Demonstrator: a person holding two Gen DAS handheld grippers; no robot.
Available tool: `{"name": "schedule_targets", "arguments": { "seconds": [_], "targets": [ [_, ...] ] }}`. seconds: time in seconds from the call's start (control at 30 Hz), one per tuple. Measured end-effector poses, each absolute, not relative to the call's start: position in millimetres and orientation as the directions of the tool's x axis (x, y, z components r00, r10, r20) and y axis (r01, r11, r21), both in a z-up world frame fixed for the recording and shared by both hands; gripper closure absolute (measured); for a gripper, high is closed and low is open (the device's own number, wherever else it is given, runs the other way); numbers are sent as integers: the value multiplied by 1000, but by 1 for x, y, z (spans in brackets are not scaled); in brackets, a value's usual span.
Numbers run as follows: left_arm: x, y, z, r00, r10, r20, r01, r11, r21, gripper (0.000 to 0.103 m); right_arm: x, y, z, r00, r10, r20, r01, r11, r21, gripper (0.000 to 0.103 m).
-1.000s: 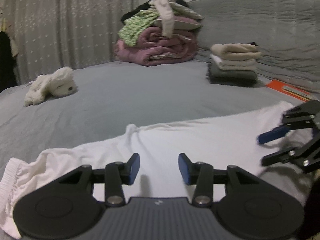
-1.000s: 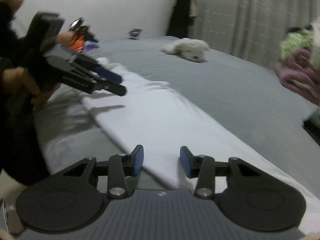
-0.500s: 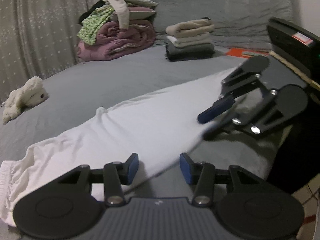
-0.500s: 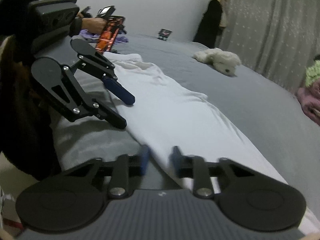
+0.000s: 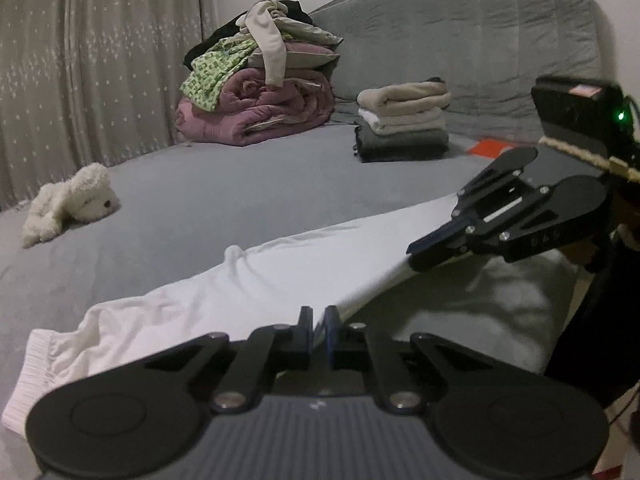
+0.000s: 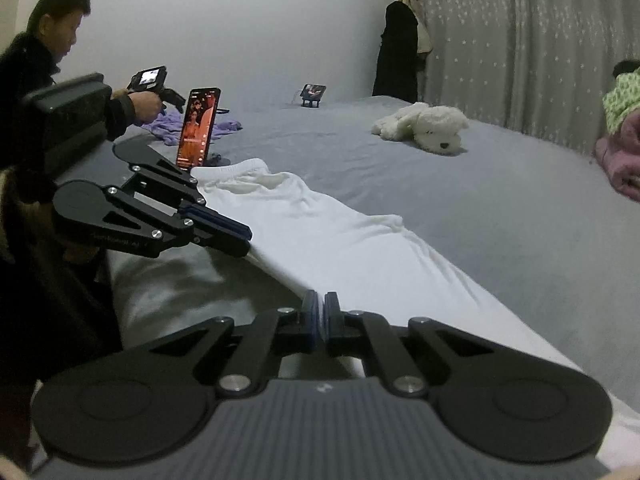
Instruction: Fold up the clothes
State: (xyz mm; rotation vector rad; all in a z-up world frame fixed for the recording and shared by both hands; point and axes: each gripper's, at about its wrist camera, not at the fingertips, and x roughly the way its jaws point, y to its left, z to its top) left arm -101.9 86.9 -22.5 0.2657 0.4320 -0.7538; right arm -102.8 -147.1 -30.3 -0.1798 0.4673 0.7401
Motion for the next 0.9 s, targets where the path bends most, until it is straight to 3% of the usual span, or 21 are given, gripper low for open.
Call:
{"name": "schedule_targets", "arguments": {
  "seconds": [0.27, 0.37, 0.5, 0.9],
  "targets": [
    [-97, 89, -25, 642, -597, -481, 705, 706, 65, 96, -101, -146, -30, 635, 607, -479, -686, 727, 13, 99],
    [-95, 86, -30, 637, -583, -504, 703, 708, 69, 91, -103, -143, -35, 641, 589, -492, -681, 732, -13, 89],
    [-93, 79, -41, 610, -559, -561, 717, 691, 91, 82, -102, -136, -44, 626, 571, -531, -689, 724, -33, 89],
    [-85, 86, -34, 497, -557, -665, 769, 638, 40, 81, -104, -156, -47, 580, 539, -611, -634, 769, 76, 88]
  ]
}}
